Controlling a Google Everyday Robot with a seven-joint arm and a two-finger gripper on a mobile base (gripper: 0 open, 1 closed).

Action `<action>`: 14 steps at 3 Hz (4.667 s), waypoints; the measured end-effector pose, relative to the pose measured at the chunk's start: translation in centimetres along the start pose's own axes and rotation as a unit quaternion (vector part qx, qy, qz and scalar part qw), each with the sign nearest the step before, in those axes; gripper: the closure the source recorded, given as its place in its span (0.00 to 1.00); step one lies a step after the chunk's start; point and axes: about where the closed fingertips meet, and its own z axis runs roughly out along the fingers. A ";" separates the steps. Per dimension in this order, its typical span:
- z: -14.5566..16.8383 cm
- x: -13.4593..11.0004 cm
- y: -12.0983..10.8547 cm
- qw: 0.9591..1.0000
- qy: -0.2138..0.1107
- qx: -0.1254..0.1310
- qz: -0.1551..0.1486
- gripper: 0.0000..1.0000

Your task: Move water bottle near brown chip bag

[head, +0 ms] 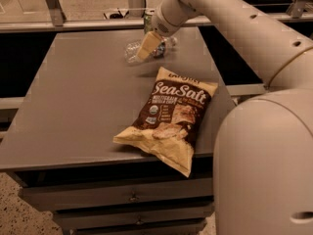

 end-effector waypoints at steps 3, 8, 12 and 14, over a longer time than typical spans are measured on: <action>3.4 3.3 0.5 0.998 0.051 -0.027 0.035 0.32; -3.0 4.2 7.2 0.937 0.170 -0.146 -0.267 1.00; -4.0 5.0 11.2 0.804 0.244 -0.236 -0.488 1.00; -5.0 5.0 12.8 0.778 0.248 -0.223 -0.532 1.00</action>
Offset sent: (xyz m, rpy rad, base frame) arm 0.0132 -0.0081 -0.0428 -0.0355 0.1118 -0.0642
